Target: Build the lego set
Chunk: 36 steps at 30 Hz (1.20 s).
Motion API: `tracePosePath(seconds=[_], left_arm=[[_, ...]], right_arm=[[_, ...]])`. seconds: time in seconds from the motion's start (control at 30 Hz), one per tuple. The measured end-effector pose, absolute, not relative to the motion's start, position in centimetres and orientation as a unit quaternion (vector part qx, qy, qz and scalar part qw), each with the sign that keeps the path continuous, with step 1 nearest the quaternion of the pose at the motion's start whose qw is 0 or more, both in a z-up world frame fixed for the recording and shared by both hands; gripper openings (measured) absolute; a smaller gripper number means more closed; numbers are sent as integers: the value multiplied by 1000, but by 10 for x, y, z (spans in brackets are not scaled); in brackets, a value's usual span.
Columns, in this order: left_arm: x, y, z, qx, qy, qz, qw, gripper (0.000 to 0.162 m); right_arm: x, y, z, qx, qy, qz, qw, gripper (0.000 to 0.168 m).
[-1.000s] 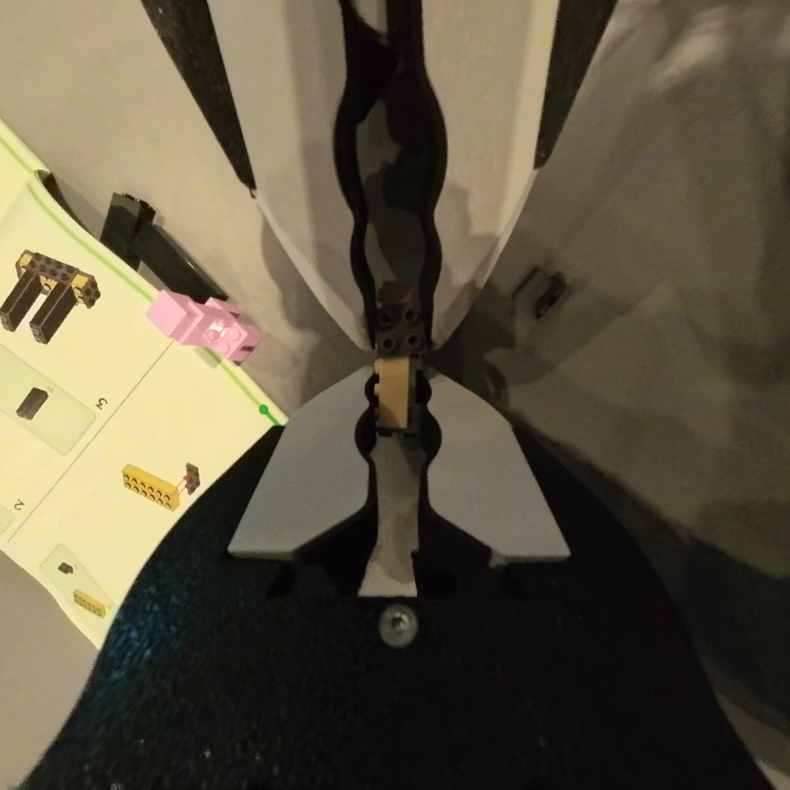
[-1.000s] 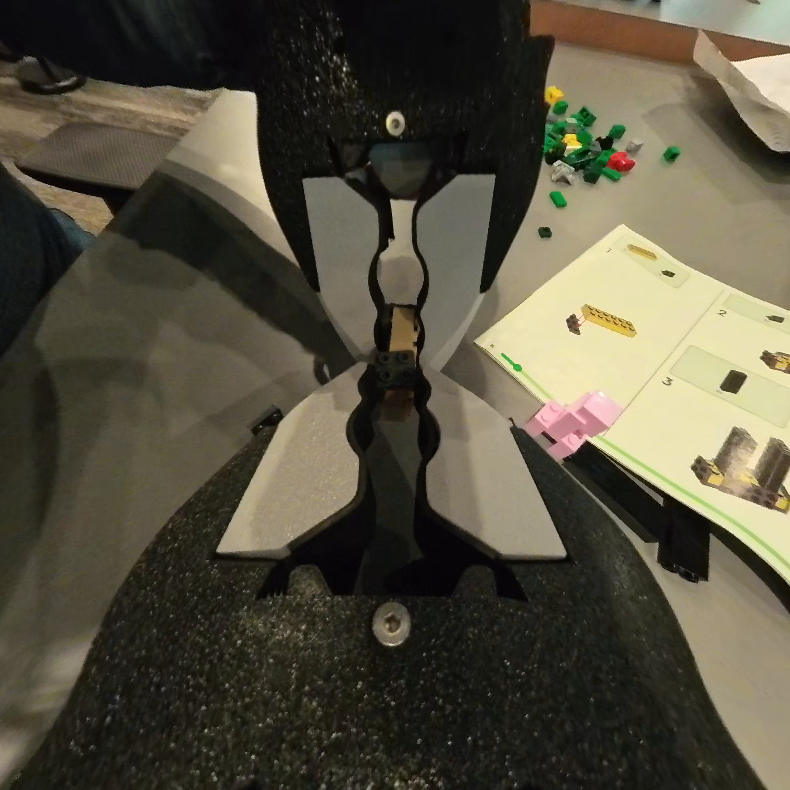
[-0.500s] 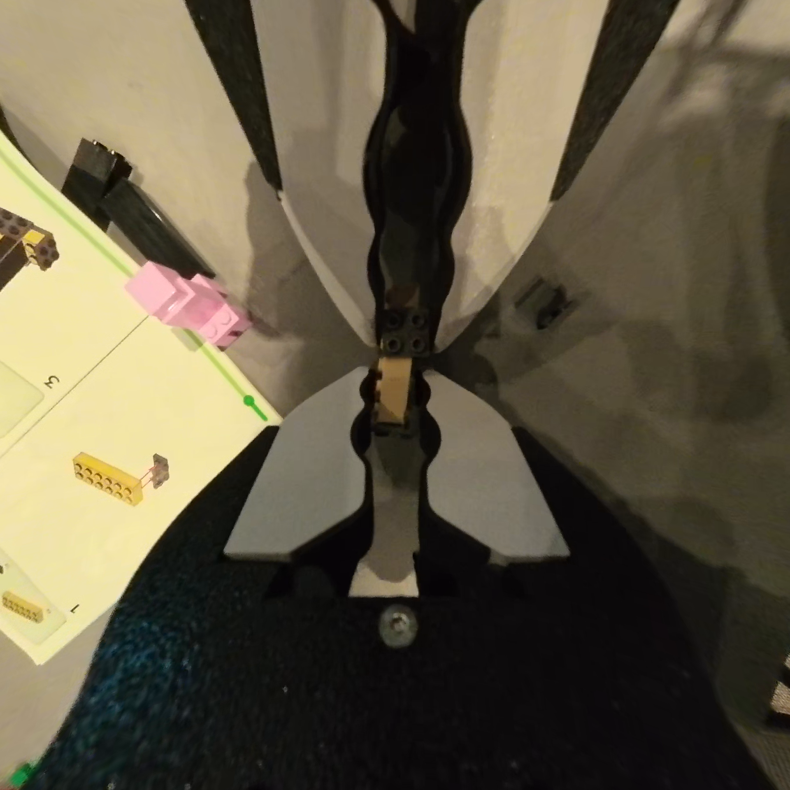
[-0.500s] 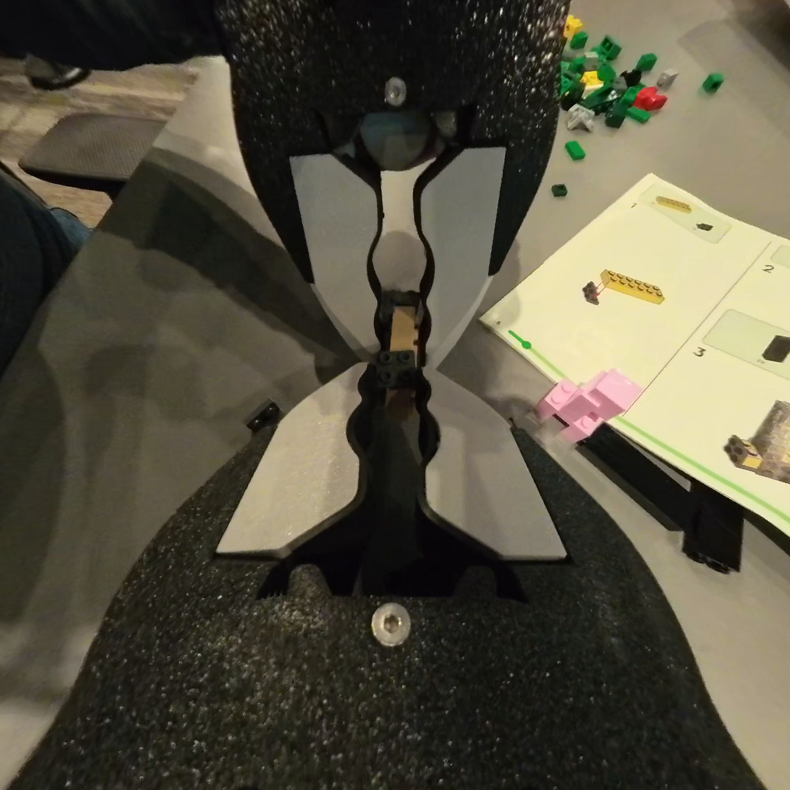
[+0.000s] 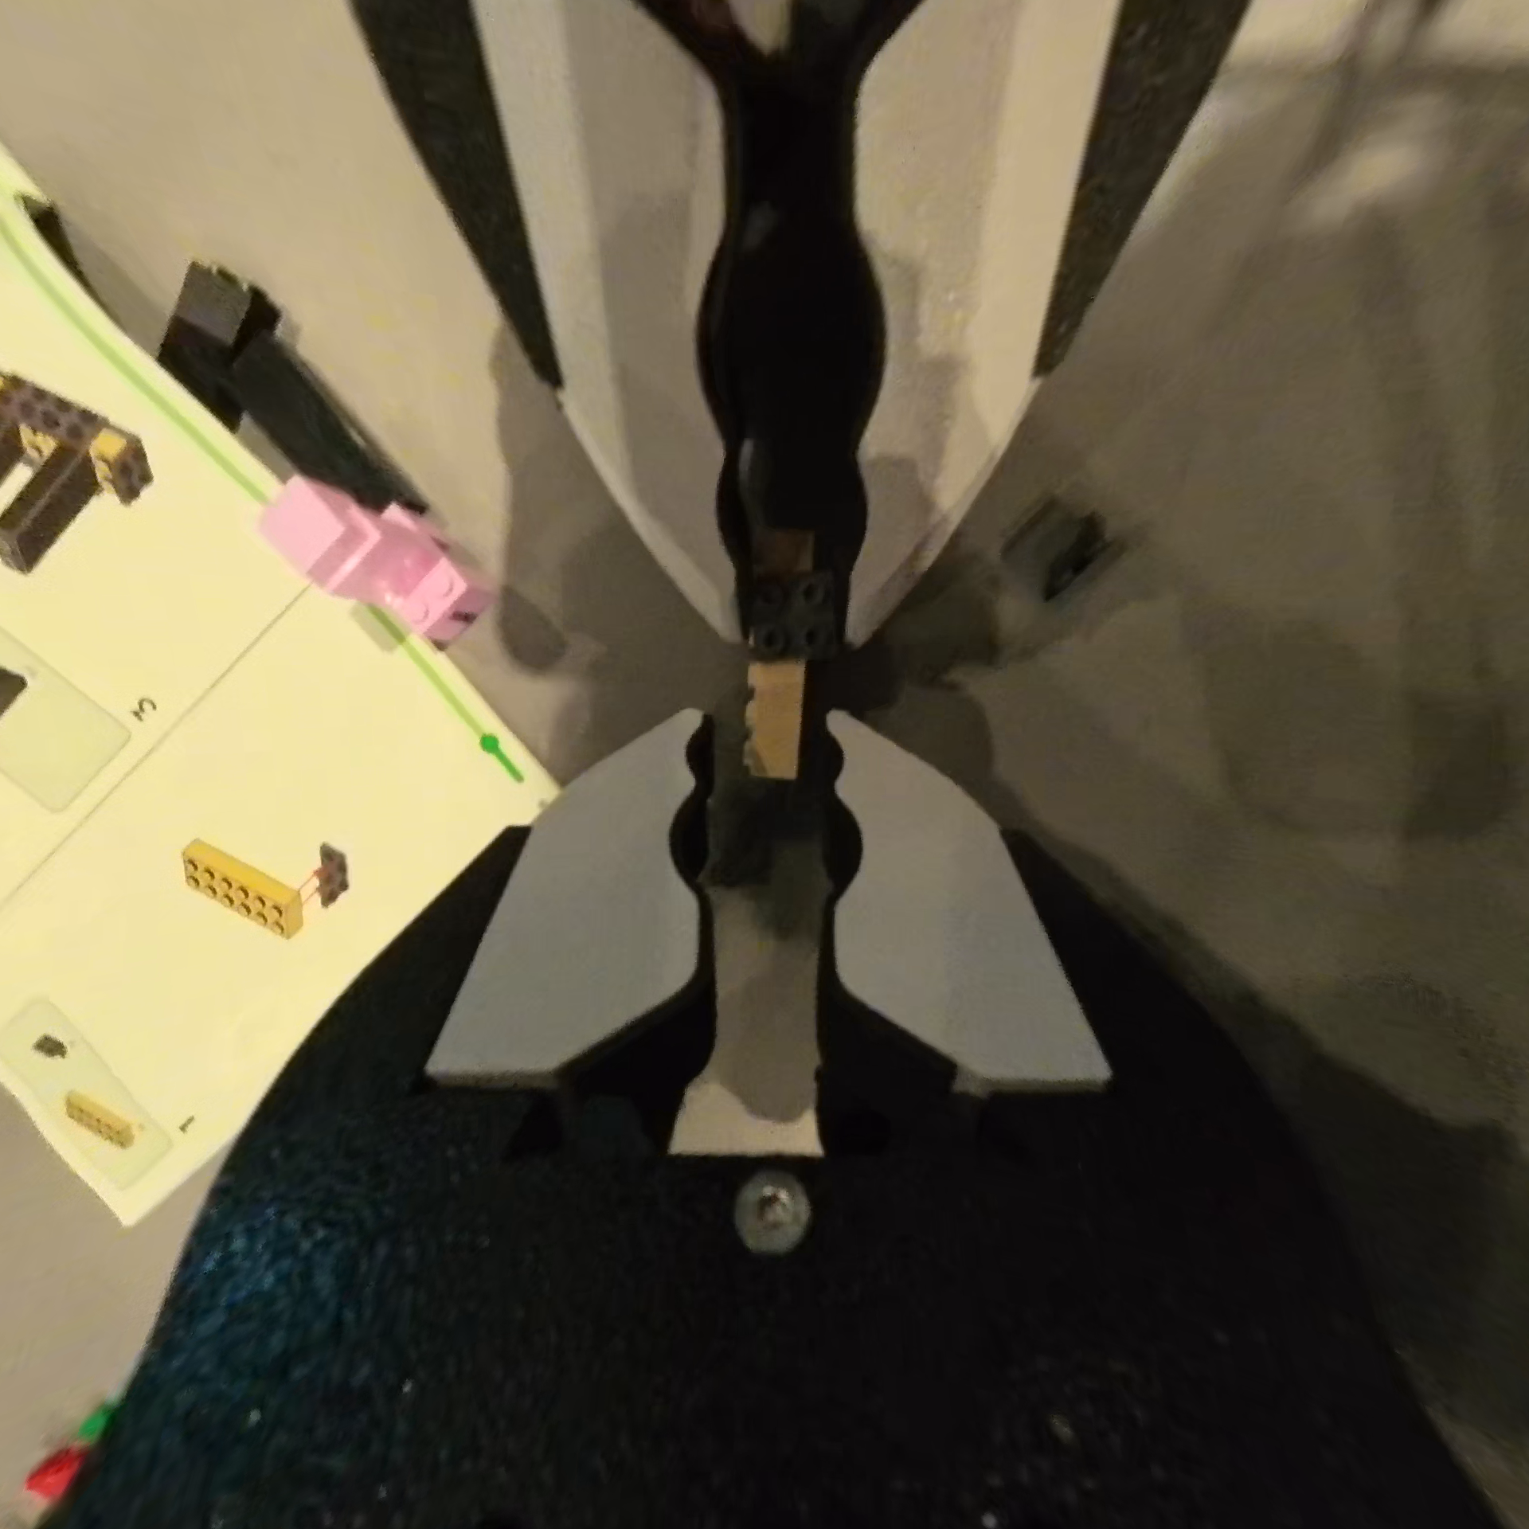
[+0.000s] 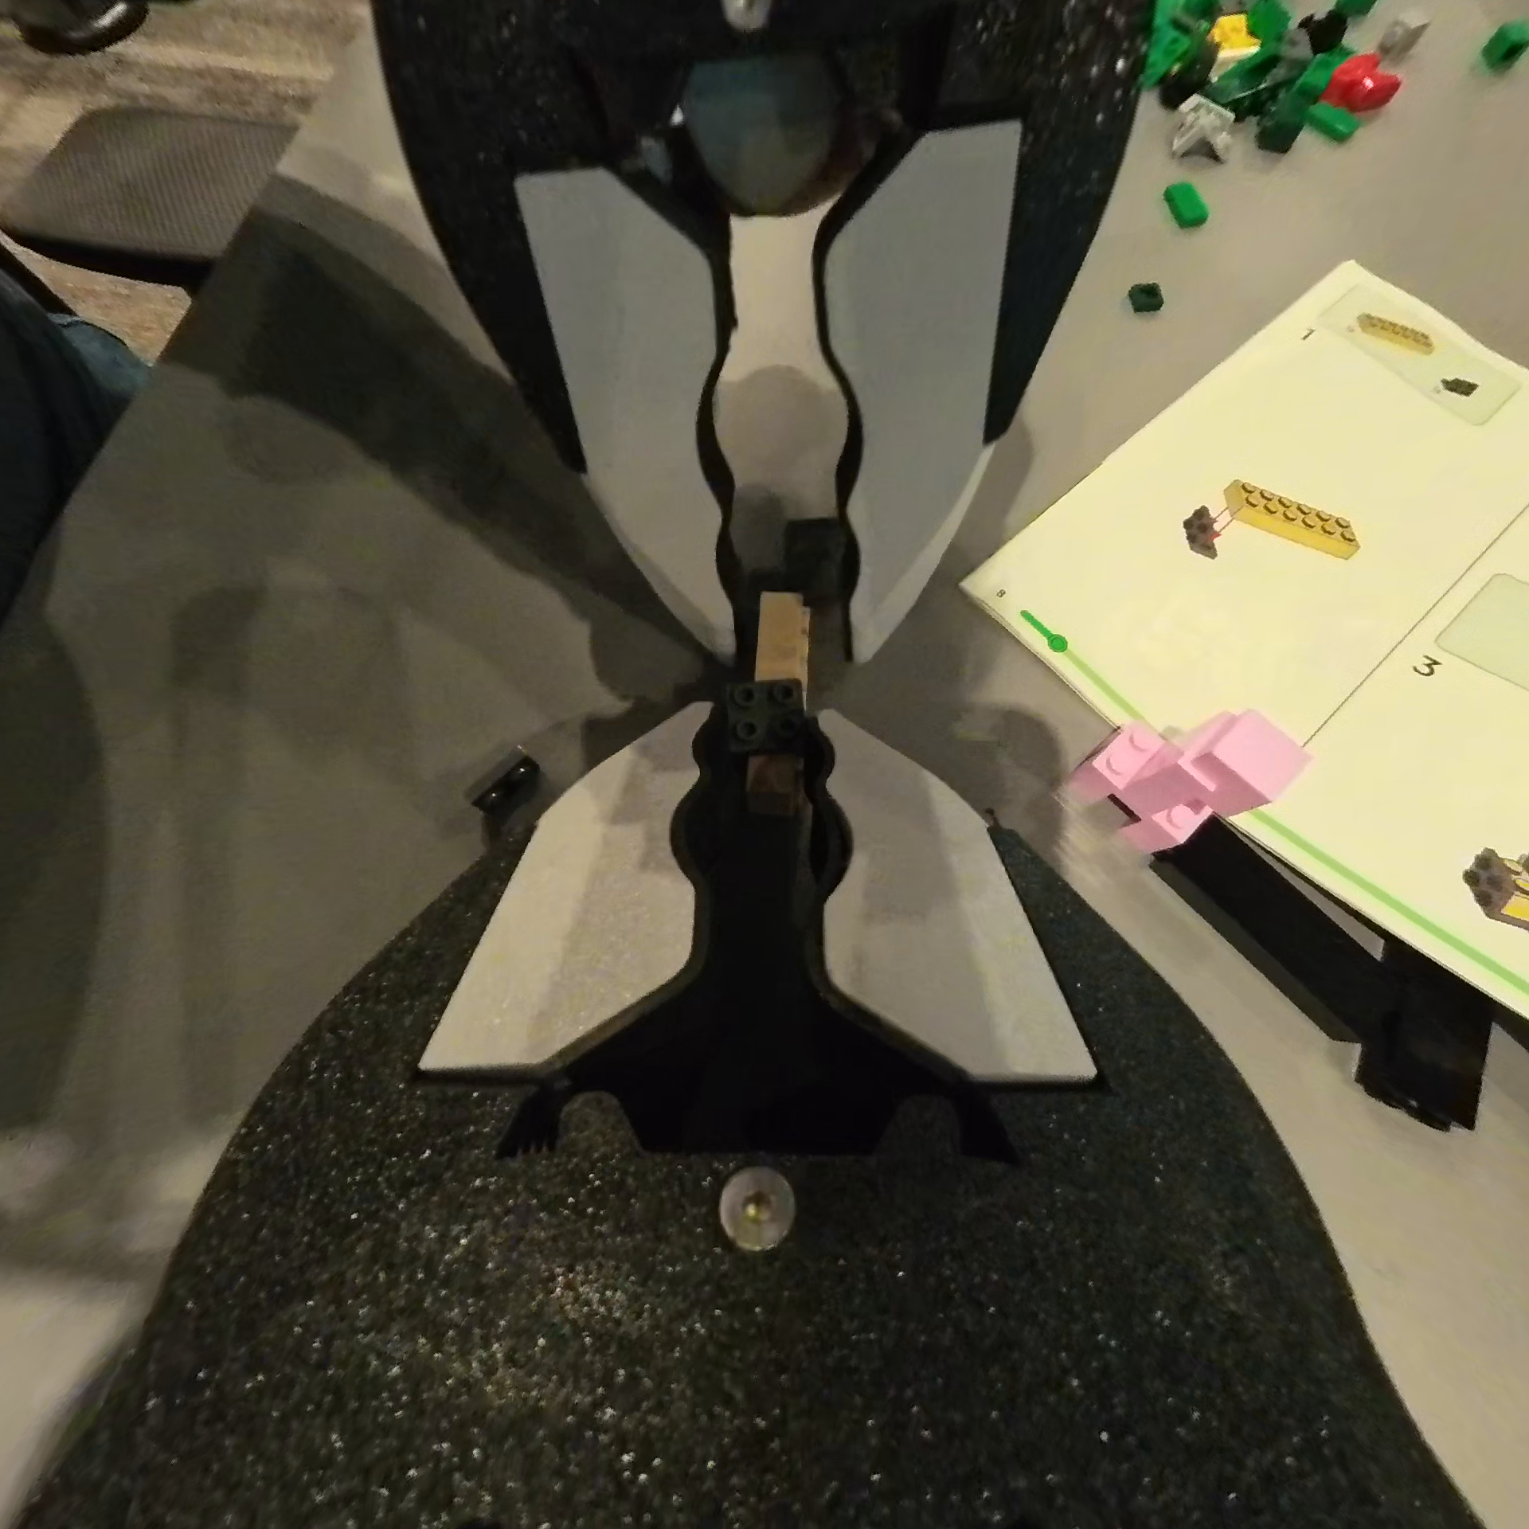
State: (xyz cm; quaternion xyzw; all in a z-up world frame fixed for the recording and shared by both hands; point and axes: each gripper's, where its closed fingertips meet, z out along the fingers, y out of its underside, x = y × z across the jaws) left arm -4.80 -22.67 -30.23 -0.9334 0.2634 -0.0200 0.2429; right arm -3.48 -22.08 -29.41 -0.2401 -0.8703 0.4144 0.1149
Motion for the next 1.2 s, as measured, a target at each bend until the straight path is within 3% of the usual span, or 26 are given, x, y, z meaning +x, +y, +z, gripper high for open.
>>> tracePosePath(seconds=[0.37,0.5,1.2], left_arm=[[-44,-221,-303,-933,262,-18,247,11],[-44,-222,-303,-934,255,-28,248,11],[-43,-222,-303,-934,246,-47,254,11]], right_arm=[[-37,-218,-294,-246,-868,404,151,18],[-40,-215,-292,-243,-865,399,184,29],[-38,-218,-293,-268,-860,417,118,17]])
